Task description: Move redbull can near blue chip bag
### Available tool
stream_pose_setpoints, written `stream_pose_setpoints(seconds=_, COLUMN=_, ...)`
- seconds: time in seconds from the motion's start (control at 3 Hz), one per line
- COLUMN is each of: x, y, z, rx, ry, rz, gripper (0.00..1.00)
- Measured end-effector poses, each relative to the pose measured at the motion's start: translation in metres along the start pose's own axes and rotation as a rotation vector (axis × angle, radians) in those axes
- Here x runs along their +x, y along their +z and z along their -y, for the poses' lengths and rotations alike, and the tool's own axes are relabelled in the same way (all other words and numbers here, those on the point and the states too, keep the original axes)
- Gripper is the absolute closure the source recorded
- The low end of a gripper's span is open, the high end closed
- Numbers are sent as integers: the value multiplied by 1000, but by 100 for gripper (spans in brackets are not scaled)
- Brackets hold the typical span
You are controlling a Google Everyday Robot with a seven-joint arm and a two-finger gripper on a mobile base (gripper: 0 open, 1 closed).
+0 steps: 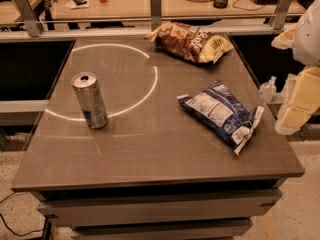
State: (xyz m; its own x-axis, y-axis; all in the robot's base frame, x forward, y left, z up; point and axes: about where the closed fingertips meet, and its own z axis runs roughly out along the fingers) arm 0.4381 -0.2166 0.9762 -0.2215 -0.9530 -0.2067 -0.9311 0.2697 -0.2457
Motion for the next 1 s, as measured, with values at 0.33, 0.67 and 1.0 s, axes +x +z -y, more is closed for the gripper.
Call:
stream_pose_setpoints(seconds=0.33, x=0, y=0, z=0, rx=0, ry=0, rz=0, gripper=0)
stream_pose_setpoints(seconds=0.67, x=0, y=-2, z=1, rx=1, ry=14, rz=19, gripper=0)
stream_pose_setpoints(seconds=1.0, x=33, y=20, z=-2, rx=-26, ry=189, rz=104, gripper=0)
